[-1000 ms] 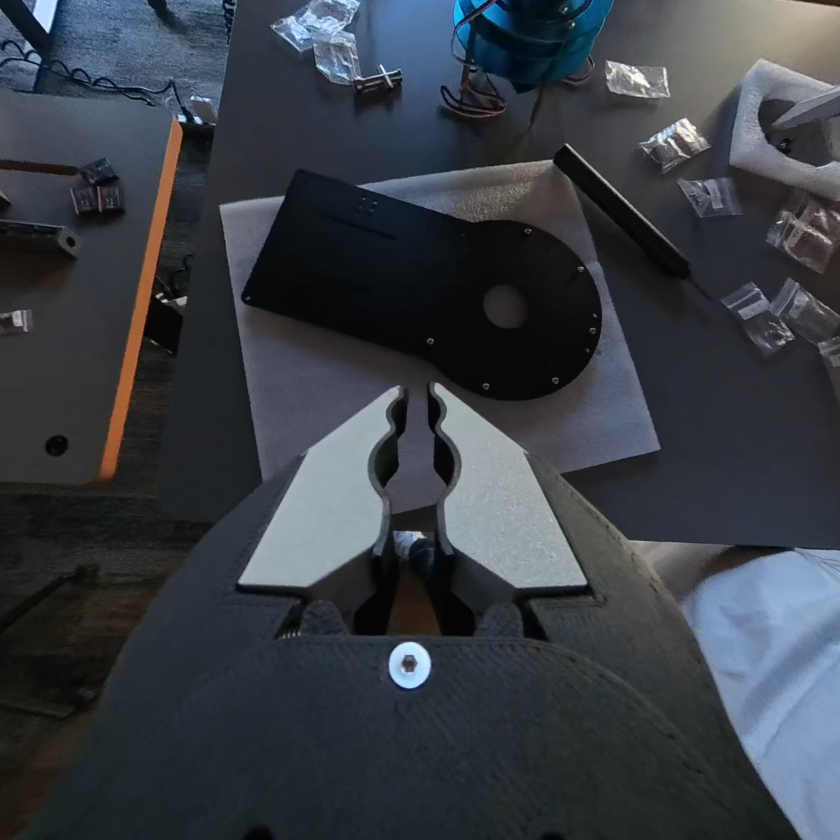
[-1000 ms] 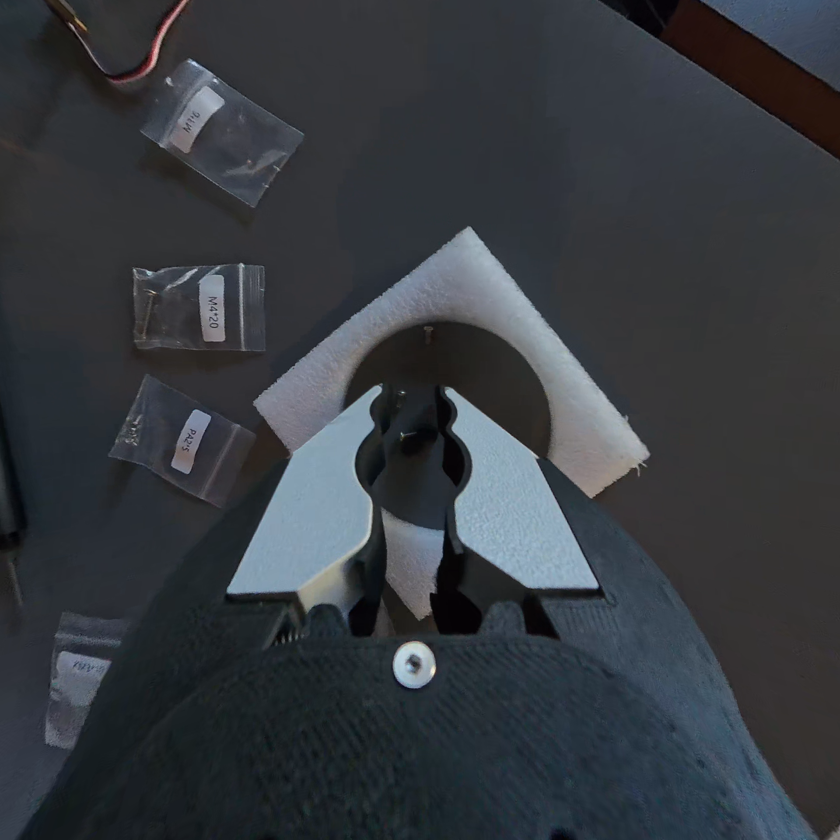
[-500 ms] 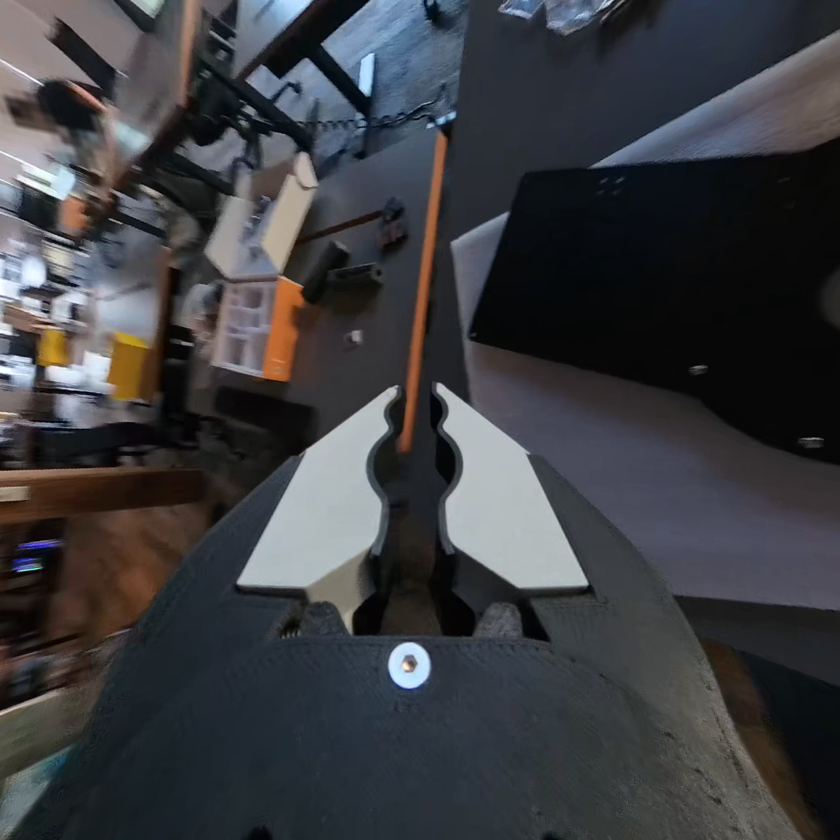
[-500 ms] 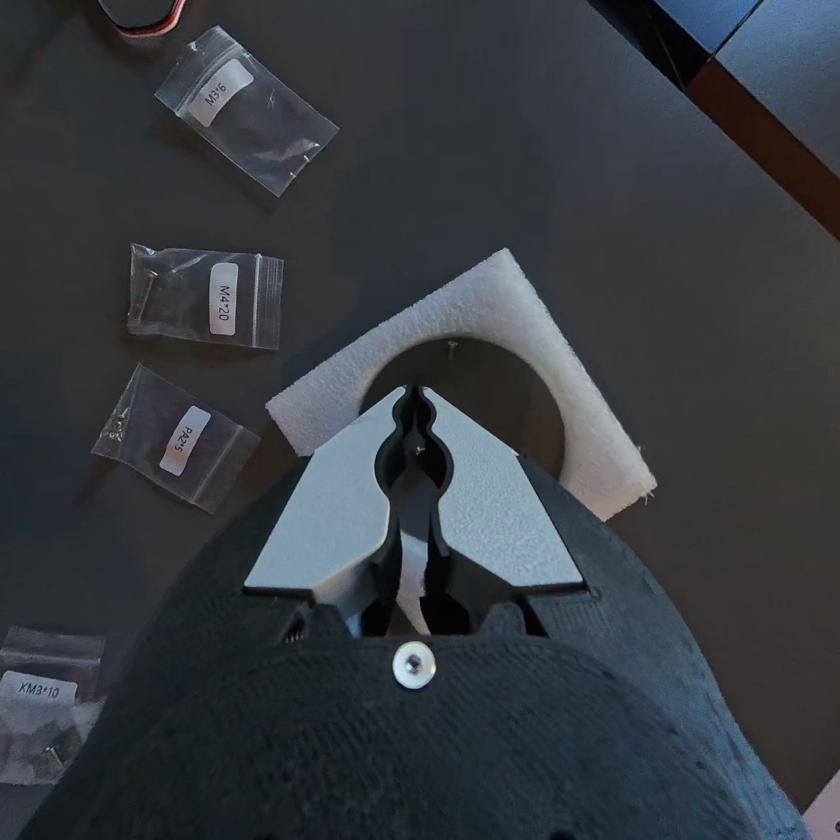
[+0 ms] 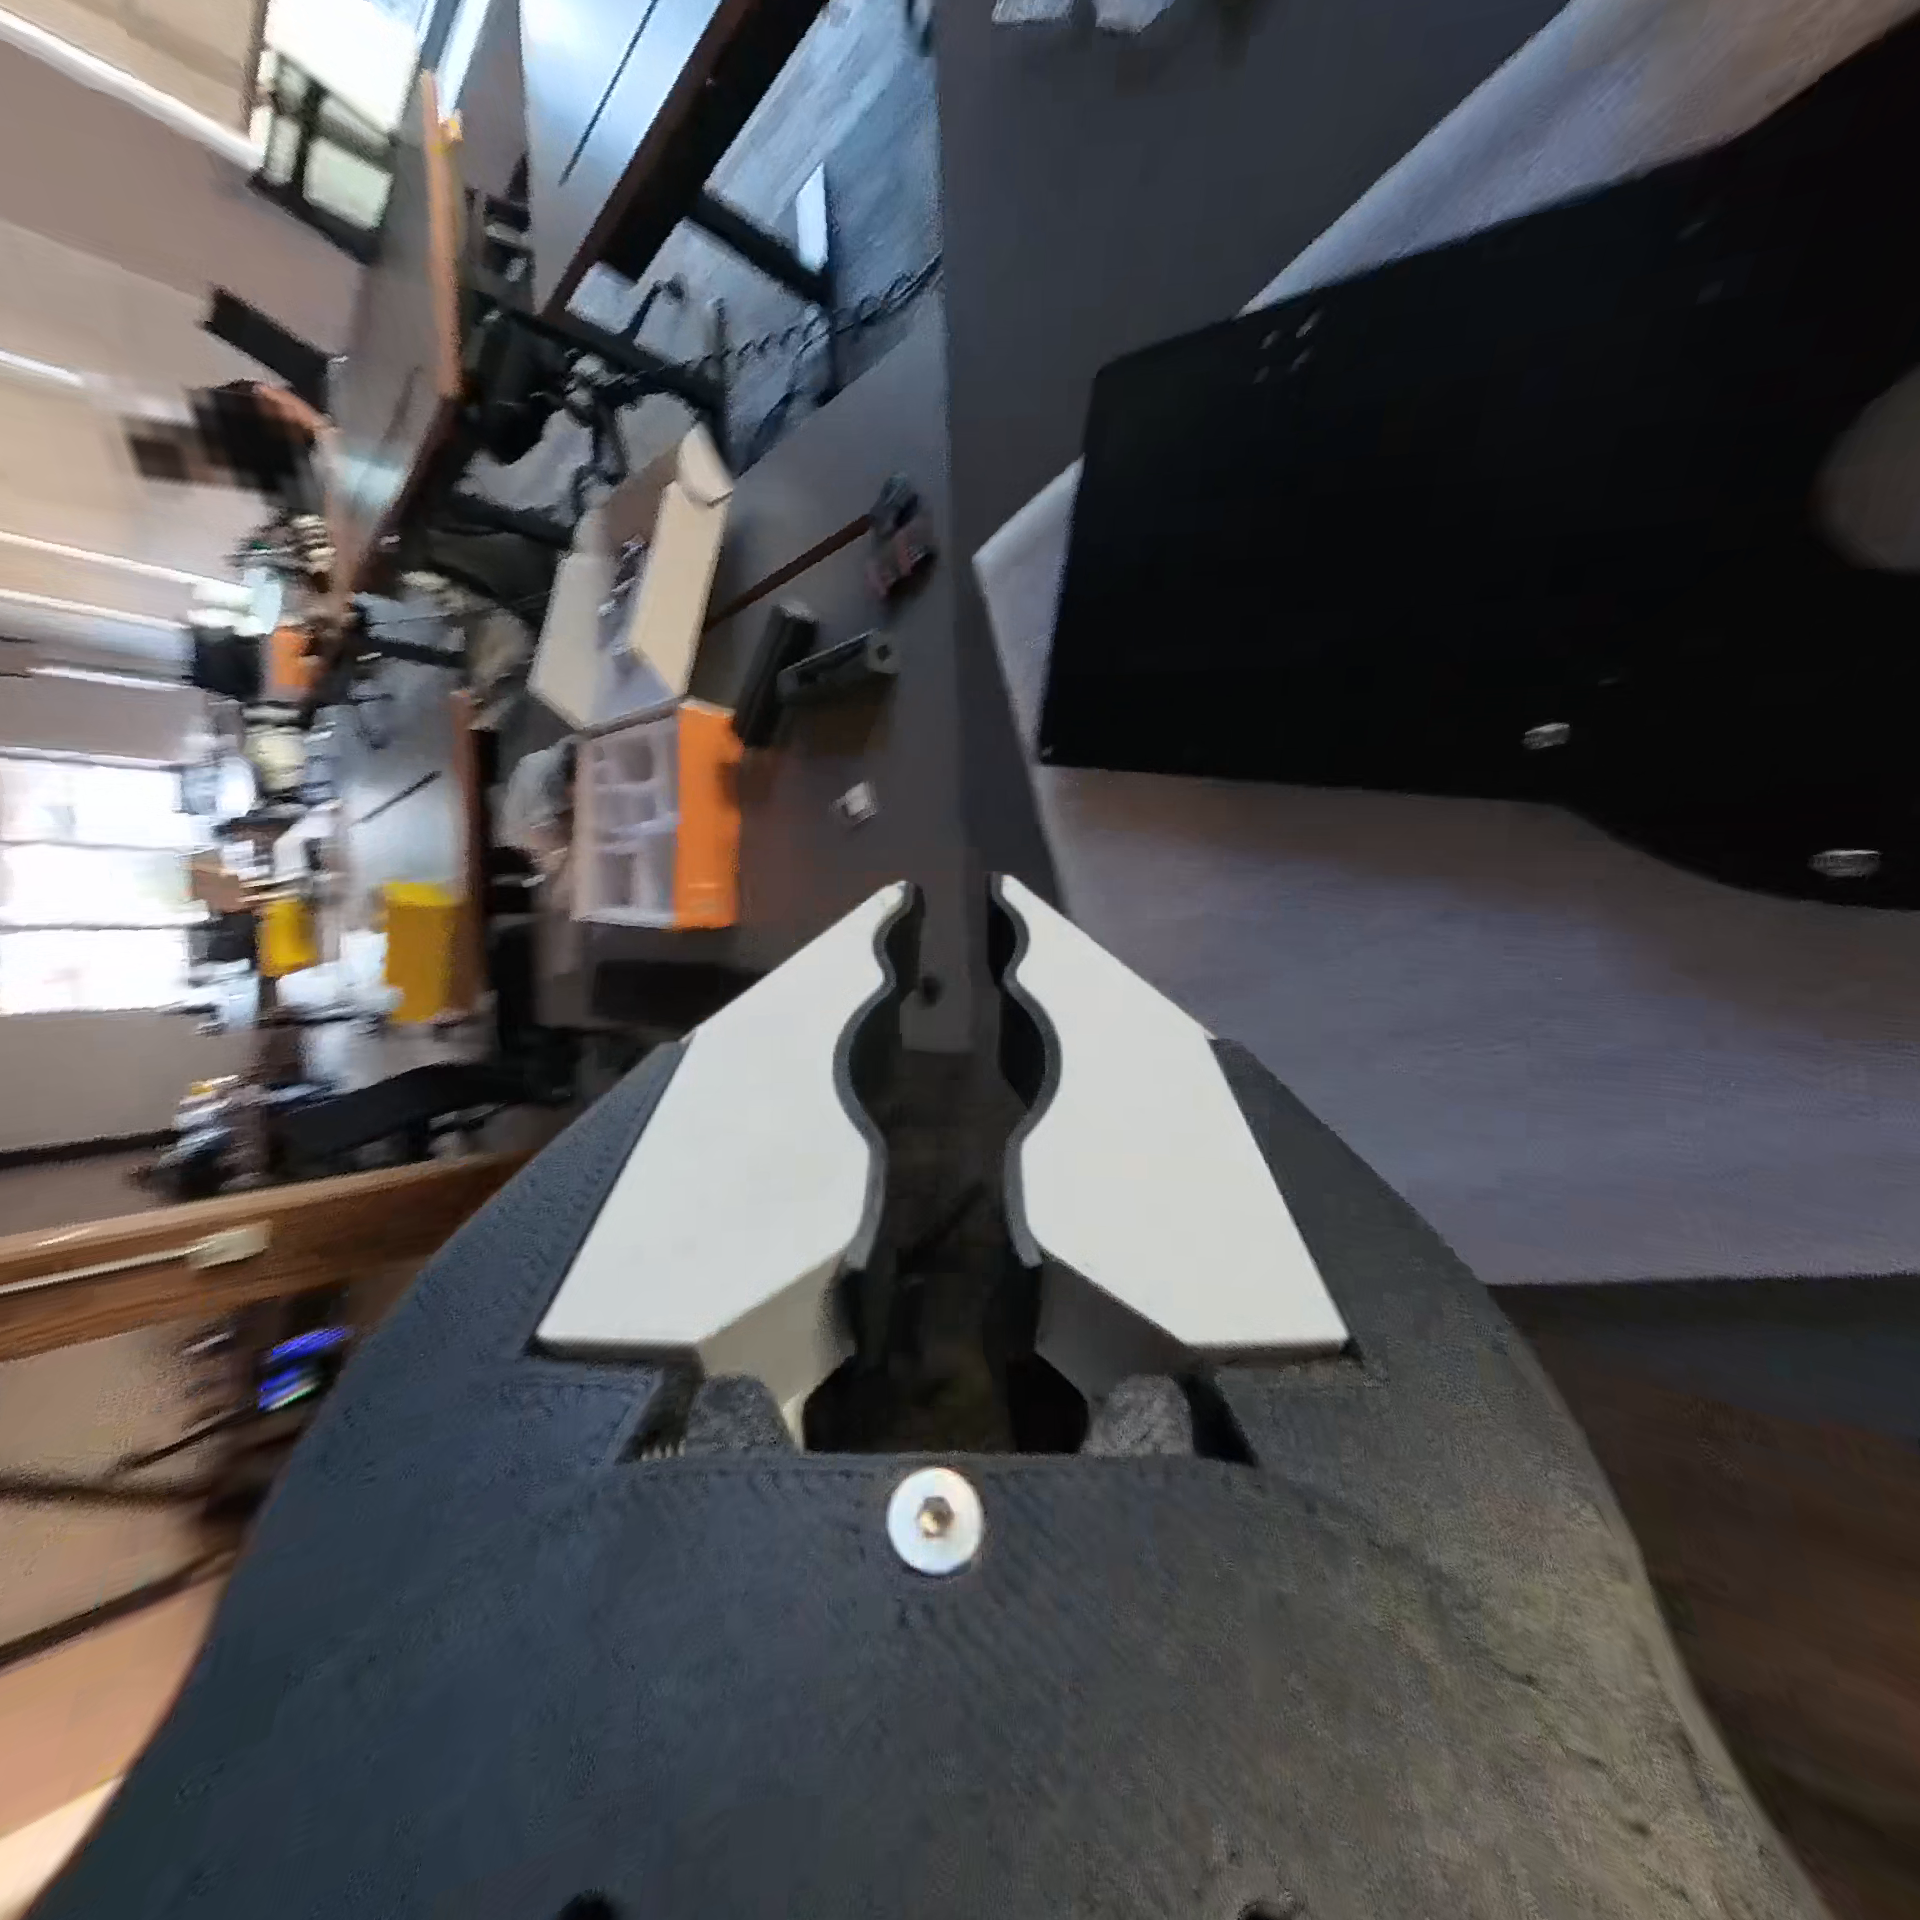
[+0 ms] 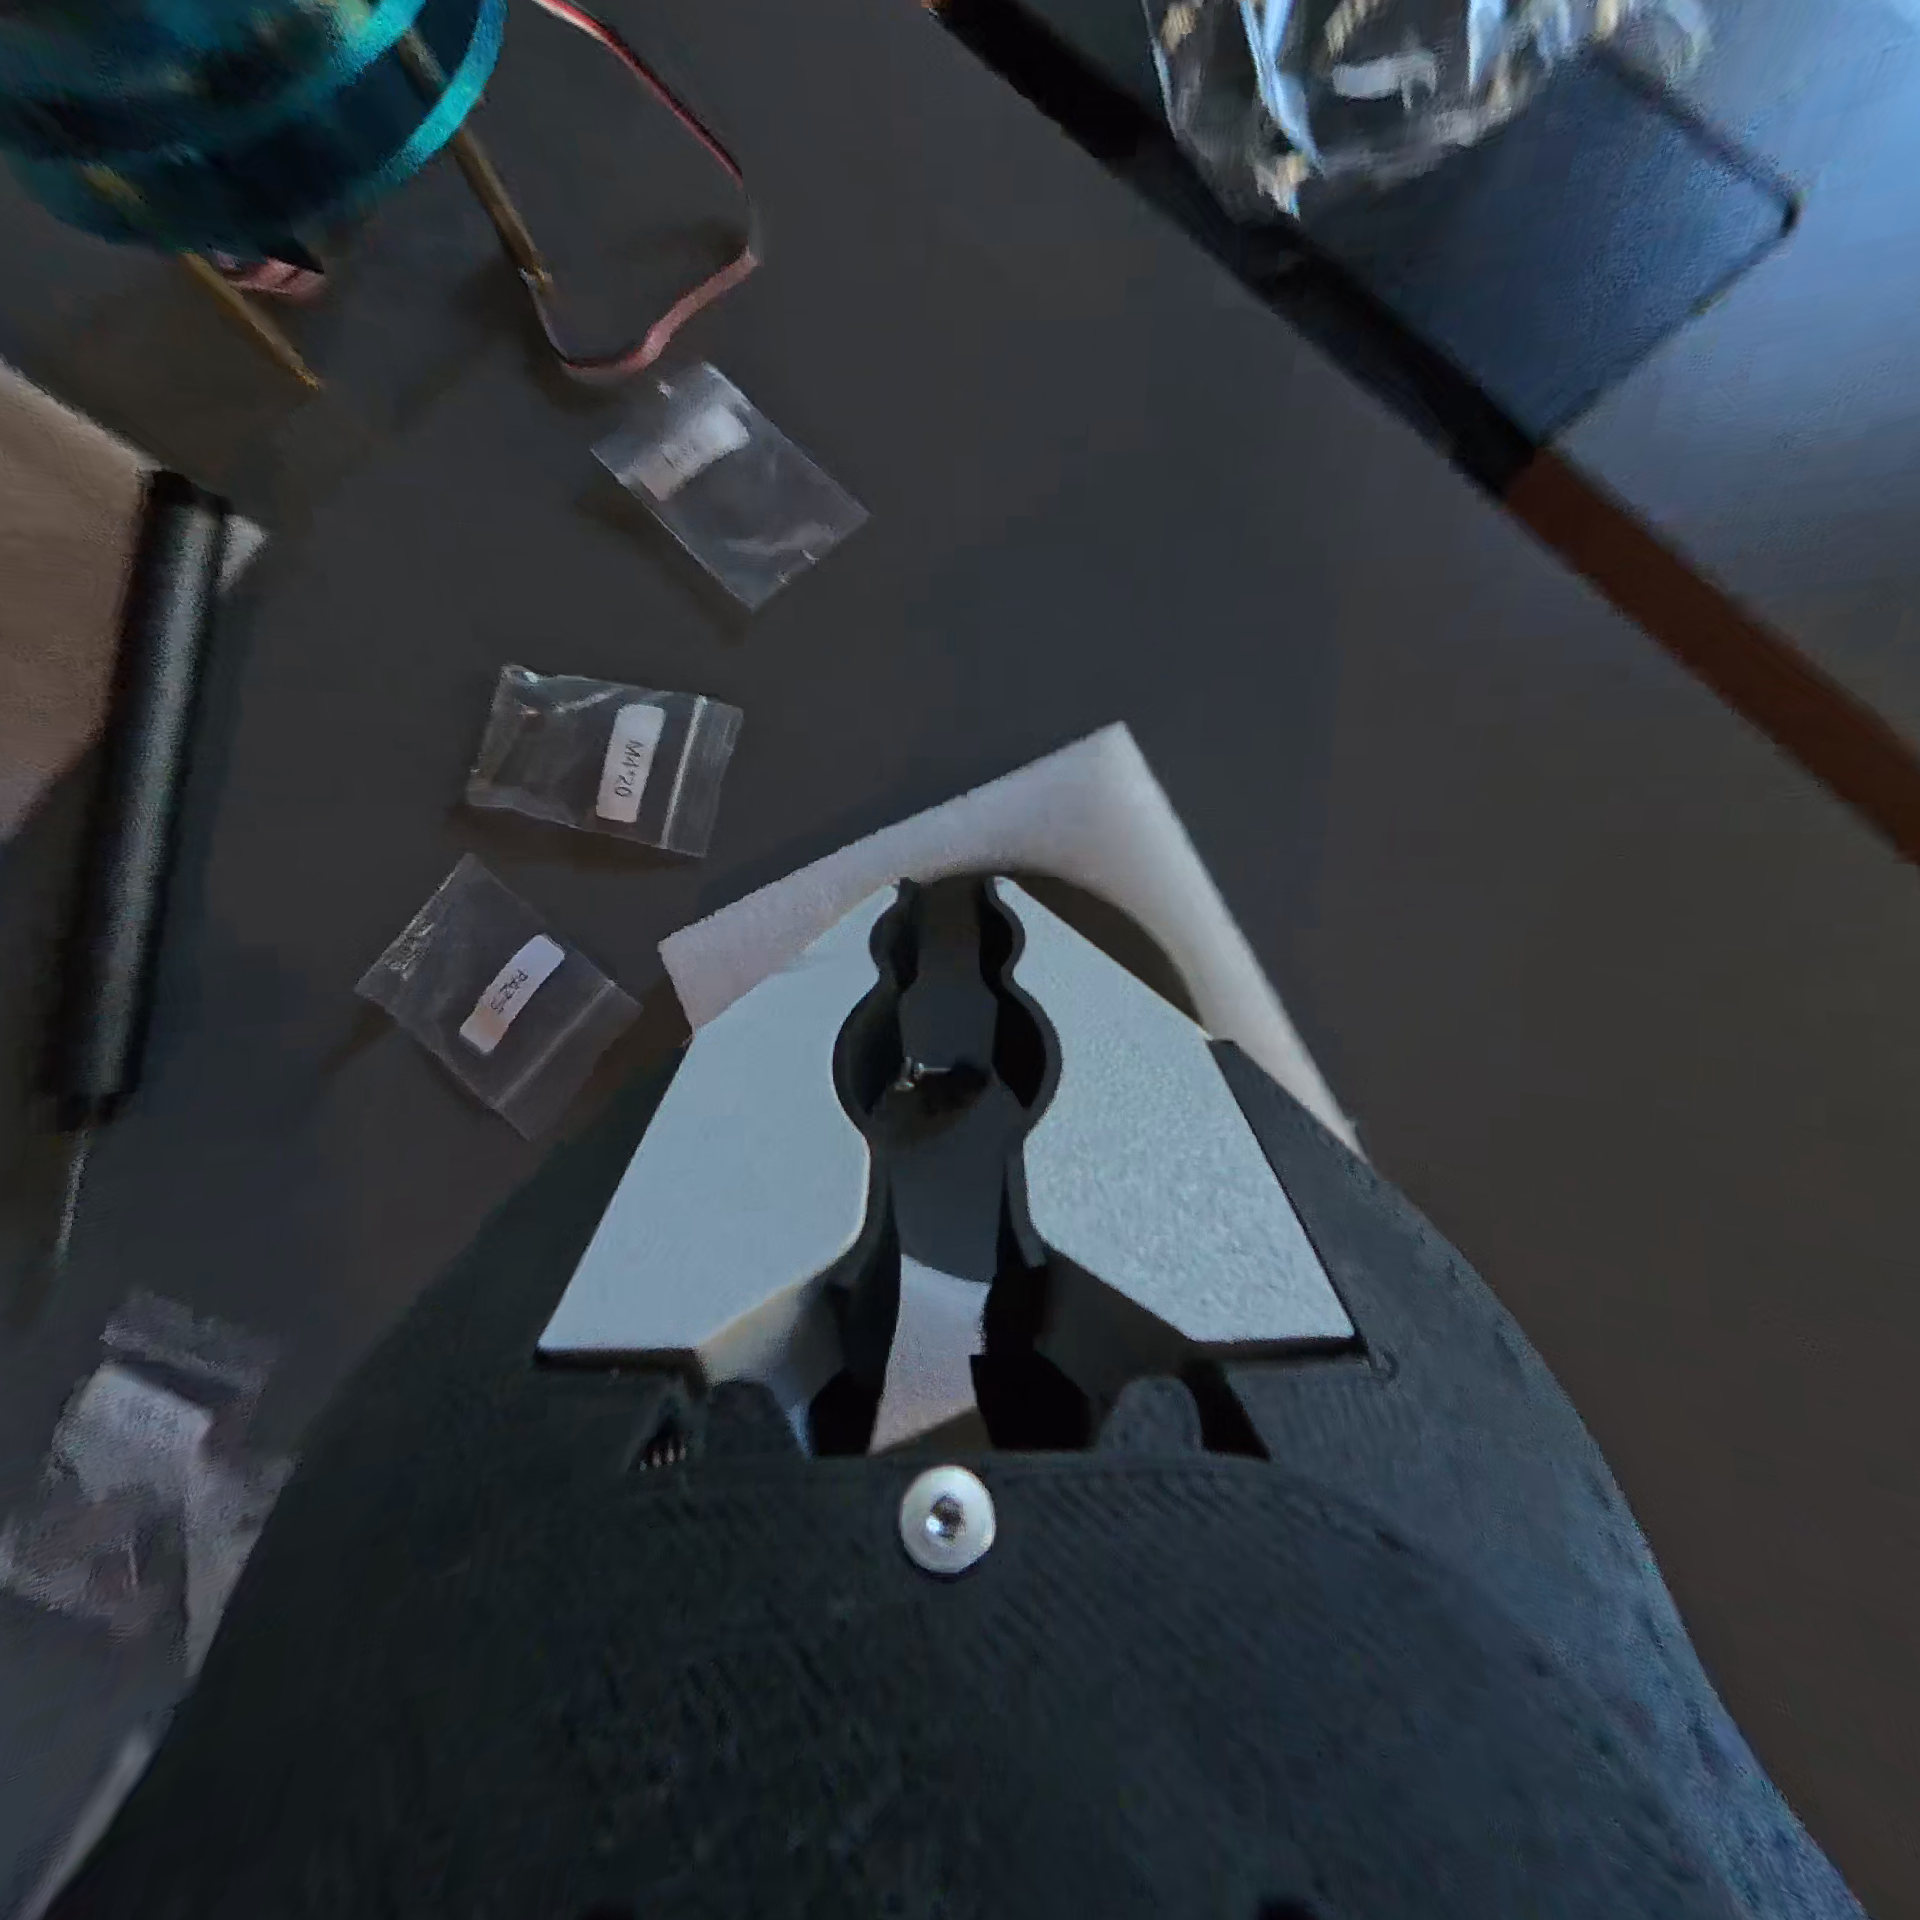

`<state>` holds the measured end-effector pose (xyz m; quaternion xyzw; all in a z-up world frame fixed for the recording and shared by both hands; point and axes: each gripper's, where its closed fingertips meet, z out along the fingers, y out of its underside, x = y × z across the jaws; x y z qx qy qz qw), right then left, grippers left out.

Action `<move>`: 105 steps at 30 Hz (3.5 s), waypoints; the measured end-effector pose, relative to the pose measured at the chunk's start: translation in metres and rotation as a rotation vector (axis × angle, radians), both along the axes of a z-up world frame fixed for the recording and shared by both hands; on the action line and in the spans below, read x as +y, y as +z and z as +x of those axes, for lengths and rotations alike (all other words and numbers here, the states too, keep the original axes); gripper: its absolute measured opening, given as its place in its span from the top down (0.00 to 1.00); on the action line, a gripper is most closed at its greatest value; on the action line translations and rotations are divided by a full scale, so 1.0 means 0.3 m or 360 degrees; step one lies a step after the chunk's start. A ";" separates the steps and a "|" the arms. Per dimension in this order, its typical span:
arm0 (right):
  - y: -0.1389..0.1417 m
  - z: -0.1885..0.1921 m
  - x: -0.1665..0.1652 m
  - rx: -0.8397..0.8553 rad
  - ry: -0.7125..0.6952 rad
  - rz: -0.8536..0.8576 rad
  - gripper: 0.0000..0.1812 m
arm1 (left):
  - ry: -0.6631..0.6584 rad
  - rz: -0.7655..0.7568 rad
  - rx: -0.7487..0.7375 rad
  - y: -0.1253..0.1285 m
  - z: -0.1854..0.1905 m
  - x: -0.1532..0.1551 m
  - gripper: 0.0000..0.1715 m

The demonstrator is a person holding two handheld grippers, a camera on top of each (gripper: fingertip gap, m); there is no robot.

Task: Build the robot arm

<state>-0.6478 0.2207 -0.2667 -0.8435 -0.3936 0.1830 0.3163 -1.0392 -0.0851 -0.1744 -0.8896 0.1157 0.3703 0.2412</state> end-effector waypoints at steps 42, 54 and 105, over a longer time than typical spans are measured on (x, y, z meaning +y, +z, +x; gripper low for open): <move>0.020 -0.060 -0.013 0.0123 0.0202 -0.0168 0.99 | -0.0285 0.0732 -0.1537 0.089 0.288 -0.167 0.85; 0.414 -0.628 -0.576 0.1076 0.1040 -0.0368 0.99 | -0.0382 0.0748 -0.1846 0.010 0.169 -0.186 0.85; -0.069 -1.518 -0.826 0.0293 0.1003 -0.0282 0.98 | -0.1171 0.0229 -0.1739 -0.388 -0.198 0.149 0.85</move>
